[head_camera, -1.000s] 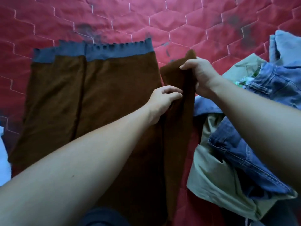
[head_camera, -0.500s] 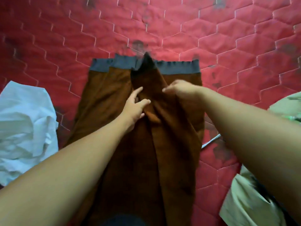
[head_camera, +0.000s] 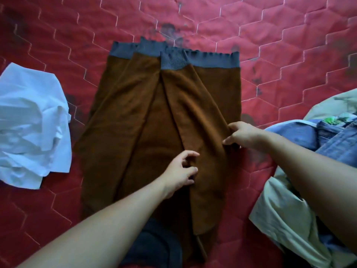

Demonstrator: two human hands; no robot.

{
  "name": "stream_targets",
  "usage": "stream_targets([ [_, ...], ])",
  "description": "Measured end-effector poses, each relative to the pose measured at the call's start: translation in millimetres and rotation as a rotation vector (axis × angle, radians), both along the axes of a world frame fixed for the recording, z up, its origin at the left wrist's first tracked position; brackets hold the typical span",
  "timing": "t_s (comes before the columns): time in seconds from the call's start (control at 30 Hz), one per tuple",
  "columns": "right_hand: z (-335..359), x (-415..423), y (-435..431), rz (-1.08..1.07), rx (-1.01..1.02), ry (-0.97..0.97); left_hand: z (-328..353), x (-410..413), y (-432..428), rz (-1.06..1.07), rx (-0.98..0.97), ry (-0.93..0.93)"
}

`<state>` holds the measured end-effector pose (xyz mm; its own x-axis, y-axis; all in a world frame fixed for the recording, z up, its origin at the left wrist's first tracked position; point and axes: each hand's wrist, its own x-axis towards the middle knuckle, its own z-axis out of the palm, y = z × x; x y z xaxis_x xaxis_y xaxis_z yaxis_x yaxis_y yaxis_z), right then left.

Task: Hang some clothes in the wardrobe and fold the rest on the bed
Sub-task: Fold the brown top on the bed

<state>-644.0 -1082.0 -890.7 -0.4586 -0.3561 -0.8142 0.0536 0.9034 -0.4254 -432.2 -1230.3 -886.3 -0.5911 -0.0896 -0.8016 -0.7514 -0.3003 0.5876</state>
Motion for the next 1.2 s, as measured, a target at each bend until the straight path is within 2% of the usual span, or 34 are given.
stream_targets([
  [0.1,-2.5,14.0,17.1,-0.144,-0.077,0.061,-7.1,14.0,15.0,-0.106,-0.129,0.072],
  [0.2,-7.8,25.4,32.5,-0.253,-0.104,0.131,-11.5,15.2,21.9,-0.027,-0.148,0.069],
  [0.3,-13.7,43.4,38.6,-0.27,-0.07,0.358,-14.3,17.9,27.4,0.048,-0.097,0.066],
  [0.37,-10.4,75.2,38.1,-0.253,-0.031,0.544,-15.6,29.2,27.2,-0.038,-0.124,0.096],
  [0.43,-3.7,122.9,39.2,-0.041,0.062,0.863,-16.6,48.4,20.9,-0.242,-0.33,0.163],
  [0.5,2.5,176.9,42.4,0.261,-0.051,1.01,-14.1,73.8,4.5,-0.431,-0.614,0.228],
  [0.57,1.2,223.9,52.5,0.615,-0.21,0.952,-10.0,105.2,-21.7,-0.634,-0.934,0.317],
  [0.6,-0.3,241.4,59.4,0.761,-0.22,0.883,-7.5,123.5,-37.7,-0.764,-1.083,0.365],
  [0.7,0.7,258.8,75.3,0.993,-0.079,0.694,-4.7,184.8,-90.7,-1.116,-1.334,0.469],
  [0.8,3.8,256.1,85.6,1.119,-0.021,0.615,1.3,242.6,-142.6,-1.392,-1.379,0.464],
  [0.87,4.9,259.1,90.2,1.184,-0.052,0.564,4.8,270.0,-172.4,-1.48,-1.41,0.5],
  [0.93,5.0,269.7,94.6,1.206,-0.111,0.641,4.2,283.1,-190.7,-1.505,-1.395,0.54],
  [1.0,3.8,279.3,94.0,1.143,-0.127,0.711,-0.5,285.0,-197.1,-1.478,-1.374,0.553],
  [1.2,-2.3,304.9,77.9,0.884,-0.167,0.831,-10.5,263.4,-180.5,-1.163,-1.143,0.552],
])
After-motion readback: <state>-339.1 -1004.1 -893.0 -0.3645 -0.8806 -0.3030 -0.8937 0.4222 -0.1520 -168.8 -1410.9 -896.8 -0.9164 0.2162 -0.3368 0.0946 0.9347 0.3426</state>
